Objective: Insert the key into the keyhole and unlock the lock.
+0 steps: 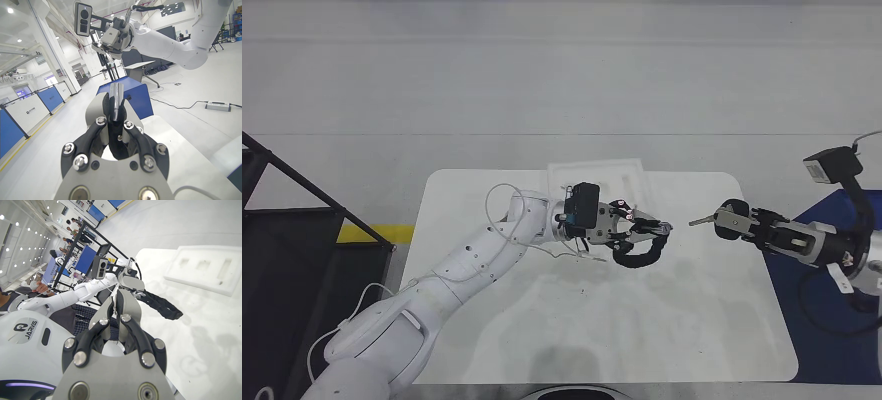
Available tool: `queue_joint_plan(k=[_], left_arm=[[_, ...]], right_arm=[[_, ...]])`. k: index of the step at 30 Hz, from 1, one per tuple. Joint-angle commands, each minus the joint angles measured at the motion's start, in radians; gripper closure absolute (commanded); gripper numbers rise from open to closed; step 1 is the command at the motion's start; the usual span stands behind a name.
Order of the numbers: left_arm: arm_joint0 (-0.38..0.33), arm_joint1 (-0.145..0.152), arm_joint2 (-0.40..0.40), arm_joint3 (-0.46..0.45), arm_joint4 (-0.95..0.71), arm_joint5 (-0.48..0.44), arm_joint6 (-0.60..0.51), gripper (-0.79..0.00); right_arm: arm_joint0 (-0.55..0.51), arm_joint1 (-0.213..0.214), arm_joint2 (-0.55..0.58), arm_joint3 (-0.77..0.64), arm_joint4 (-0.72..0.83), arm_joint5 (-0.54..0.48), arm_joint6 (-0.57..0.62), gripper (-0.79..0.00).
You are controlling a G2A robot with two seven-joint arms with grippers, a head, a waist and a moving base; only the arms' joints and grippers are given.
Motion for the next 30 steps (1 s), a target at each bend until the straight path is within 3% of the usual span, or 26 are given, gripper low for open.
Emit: queue_joint_plan(k=[1,11,14,18,30], left_arm=[[0.000,0.000,0.000,0.000,0.000,0.000,0.000,0.000],[0.000,0.000,0.000,0.000,0.000,0.000,0.000,0.000],[0.022,-0.001,-0.015,-0.006,-0.011,0.061,-0.080,0.000],[0.043,-0.005,-0.028,-0.014,-0.038,0.106,-0.081,0.000],[0.027,-0.042,0.010,0.017,-0.016,0.134,0.038,0.000]], right_arm=[[0.000,0.000,0.000,0.000,0.000,0.000,0.000,0.000],[-0.003,0.000,-0.003,-0.004,-0.004,-0.002,-0.010,0.000],[-0.008,0.005,-0.016,-0.049,-0.053,-0.035,-0.007,0.000],[-0.010,0.011,-0.013,-0.090,-0.099,-0.040,-0.014,0.000],[-0.050,0.027,0.011,-0.197,-0.251,0.018,-0.058,0.000]])
